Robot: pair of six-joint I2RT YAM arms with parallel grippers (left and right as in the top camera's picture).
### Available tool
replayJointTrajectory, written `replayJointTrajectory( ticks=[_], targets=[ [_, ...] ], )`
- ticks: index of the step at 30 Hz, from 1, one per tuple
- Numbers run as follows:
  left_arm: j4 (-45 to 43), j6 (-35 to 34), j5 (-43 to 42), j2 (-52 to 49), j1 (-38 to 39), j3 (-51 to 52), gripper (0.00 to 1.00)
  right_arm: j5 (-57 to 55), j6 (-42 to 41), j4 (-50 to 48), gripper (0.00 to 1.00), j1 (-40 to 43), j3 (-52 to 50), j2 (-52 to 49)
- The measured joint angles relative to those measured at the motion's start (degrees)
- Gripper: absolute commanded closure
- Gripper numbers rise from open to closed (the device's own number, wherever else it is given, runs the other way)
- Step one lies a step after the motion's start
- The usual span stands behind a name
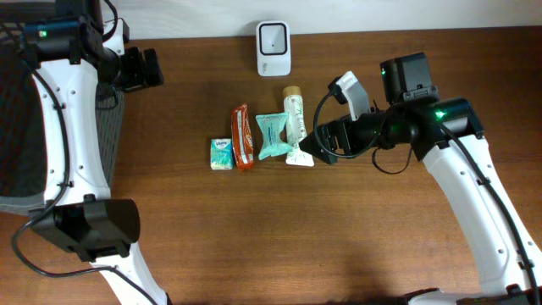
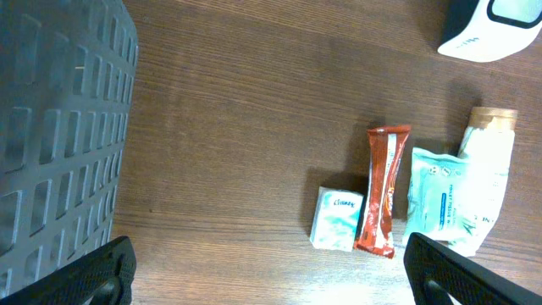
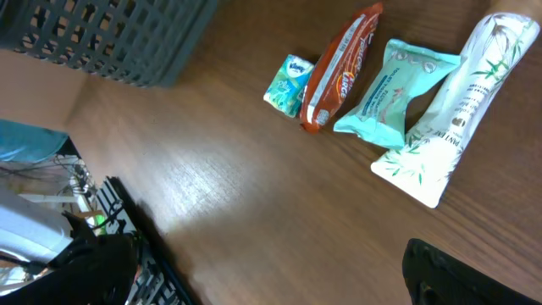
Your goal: Scan the item barcode
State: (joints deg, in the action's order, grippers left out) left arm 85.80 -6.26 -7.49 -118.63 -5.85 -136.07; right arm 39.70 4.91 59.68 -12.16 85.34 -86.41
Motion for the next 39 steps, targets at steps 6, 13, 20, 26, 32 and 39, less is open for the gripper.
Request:
replayJointTrajectory(
  ticks=[6,13,20,26,32,39],
  targets=[
    [0.0,0.0,-0.11,0.0,0.0,0.0,0.01,-13.64,-9.75,-2.67,0.01,0.0,0.07,-5.03],
    [-0.02,0.0,-0.28,0.0,0.0,0.0,0.01,-16.39,-12.0,-15.91,0.01,0.0,0.17,-12.39],
    [-0.07,0.0,-0.28,0.0,0.0,0.0,0.01,-17.2,-14.12,-26.03,0.38,0.0,0.24,-28.65],
    [-0.11,0.0,-0.28,0.0,0.0,0.0,0.01,-15.58,-14.4,-32.74,0.38,-0.46,0.26,-33.35],
    [-0.11,0.0,-0.31,0.0,0.0,0.0,0.01,-18.53,-16.2,-35.78,0.5,-4.52,0.26,-37.18],
    [-0.13,0.0,-0.28,0.0,0.0,0.0,0.01,-20.65,-17.84,-37.46,0.96,-5.25,0.7,-38.53]
  ],
)
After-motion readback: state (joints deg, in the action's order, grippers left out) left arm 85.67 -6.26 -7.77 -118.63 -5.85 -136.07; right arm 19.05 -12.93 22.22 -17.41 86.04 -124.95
